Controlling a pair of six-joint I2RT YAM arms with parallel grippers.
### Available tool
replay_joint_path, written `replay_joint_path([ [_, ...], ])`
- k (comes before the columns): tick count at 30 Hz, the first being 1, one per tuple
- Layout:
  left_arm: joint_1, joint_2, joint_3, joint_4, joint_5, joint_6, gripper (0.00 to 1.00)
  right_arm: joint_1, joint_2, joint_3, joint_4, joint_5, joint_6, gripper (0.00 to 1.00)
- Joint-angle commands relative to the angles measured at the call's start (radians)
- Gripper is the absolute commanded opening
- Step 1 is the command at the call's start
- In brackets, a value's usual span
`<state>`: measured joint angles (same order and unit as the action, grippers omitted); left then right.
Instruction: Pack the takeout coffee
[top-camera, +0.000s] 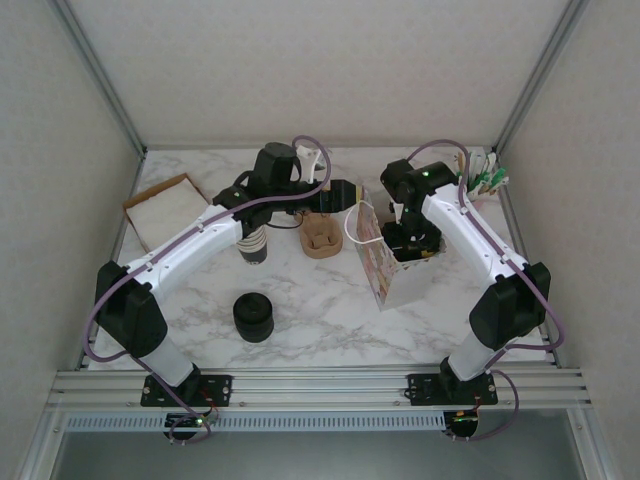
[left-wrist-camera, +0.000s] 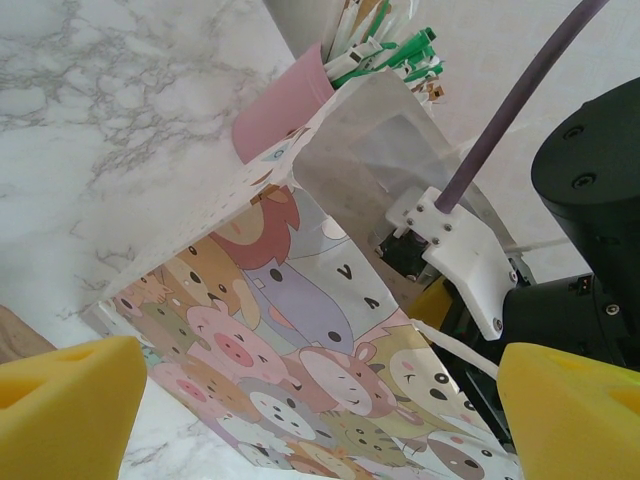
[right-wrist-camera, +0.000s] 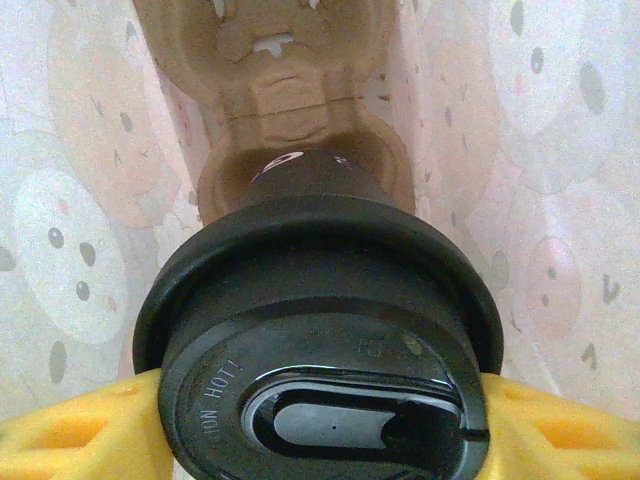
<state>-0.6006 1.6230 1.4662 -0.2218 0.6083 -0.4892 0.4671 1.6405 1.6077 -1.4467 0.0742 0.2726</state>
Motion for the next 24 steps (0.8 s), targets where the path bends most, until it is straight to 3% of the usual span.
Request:
replay_joint_path([
  [1,-0.007,-0.027,0.041,-0.007,-0.007,0.024,0.9,-0.005,-0.014,-0.022,0.003,-0.003,-0.005,0.67],
  [24,-0.007,-0.027,0.04,-0.01,-0.013,0.022,0.91,-0.006,-0.021,-0.06,0.058,-0.012,-0.009,0.67],
])
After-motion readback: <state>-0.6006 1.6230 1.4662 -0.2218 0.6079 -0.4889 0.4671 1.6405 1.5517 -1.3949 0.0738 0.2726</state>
